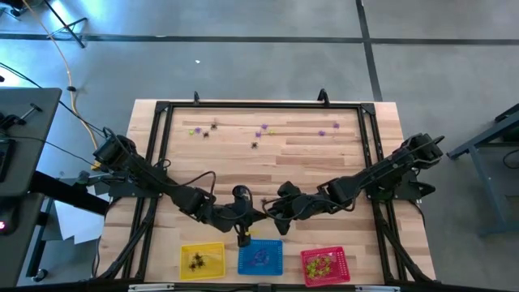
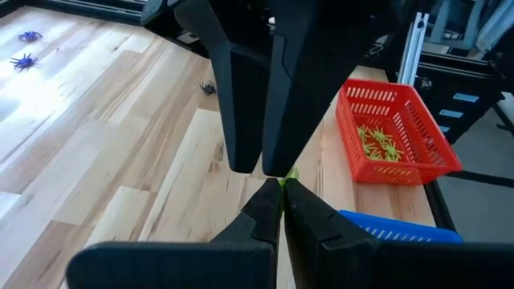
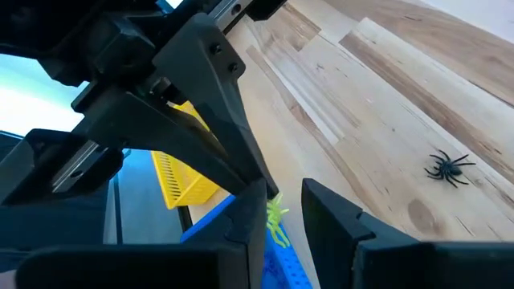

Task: Sort Halloween decoration
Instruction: Put the green spider toy into the red bin

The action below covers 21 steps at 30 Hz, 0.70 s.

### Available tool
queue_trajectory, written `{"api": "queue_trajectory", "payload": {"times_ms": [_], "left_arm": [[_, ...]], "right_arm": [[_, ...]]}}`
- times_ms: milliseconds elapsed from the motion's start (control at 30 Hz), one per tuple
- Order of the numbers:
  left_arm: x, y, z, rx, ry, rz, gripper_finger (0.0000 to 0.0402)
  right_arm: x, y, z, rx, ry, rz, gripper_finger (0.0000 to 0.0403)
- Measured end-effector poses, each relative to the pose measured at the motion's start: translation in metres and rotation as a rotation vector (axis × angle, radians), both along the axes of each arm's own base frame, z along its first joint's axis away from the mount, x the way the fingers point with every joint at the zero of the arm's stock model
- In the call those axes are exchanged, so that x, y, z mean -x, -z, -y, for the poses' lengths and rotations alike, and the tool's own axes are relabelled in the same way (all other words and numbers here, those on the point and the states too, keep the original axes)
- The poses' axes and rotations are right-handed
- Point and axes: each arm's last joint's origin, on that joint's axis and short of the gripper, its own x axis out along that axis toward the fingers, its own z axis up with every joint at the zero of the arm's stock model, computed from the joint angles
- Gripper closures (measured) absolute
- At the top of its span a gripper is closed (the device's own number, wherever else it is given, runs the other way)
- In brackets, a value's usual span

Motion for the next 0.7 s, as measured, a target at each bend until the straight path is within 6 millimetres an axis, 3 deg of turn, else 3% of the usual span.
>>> {"api": "queue_trajectory", "payload": {"times_ms": [700], "left_arm": [[0.0017, 0.0011, 0.0019, -0.006, 0.006, -0.012, 0.0402]], "right_arm": [[-0.0008, -0.0023, -0.0035, 0.008, -0.116, 0.020, 0.0324]]}}
